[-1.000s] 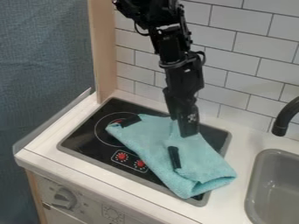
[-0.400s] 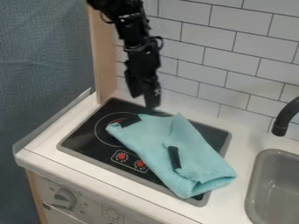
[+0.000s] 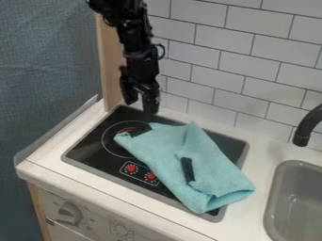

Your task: Fold the cloth from top left to bottom right

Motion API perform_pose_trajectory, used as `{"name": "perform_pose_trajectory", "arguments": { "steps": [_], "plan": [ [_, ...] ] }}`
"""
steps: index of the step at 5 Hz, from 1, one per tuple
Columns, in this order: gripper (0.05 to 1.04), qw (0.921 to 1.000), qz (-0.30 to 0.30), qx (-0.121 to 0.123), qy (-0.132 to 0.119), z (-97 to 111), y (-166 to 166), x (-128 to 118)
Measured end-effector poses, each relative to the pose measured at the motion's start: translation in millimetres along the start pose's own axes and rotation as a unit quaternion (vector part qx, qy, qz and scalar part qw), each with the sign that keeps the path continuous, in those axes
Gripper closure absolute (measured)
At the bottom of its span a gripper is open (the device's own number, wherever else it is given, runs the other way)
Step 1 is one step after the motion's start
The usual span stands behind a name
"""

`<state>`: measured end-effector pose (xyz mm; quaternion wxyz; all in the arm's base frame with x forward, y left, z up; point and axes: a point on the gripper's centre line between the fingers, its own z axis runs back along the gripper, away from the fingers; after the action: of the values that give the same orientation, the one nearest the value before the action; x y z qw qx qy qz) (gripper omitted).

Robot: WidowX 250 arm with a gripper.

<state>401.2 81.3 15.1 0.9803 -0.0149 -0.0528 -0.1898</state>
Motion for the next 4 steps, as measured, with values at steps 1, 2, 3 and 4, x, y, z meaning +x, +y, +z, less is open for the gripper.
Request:
{"name": "perform_pose_trajectory", "arguments": {
  "steps": [1,2,3,4],
  "plan": [
    [0.084,0.9996,0.023,-0.011,0.014,-3.9,0.6,1.0],
    [0.084,0.9976,0.045,-0.031,0.042,-17.4,-3.4,-5.9],
    [0.084,0.9954,0.073,-0.026,0.057,-28.4,-0.1,-7.7],
    [0.084,0.9936,0.086,-0.017,0.071,-40.2,5.0,-9.4]
  ]
}}
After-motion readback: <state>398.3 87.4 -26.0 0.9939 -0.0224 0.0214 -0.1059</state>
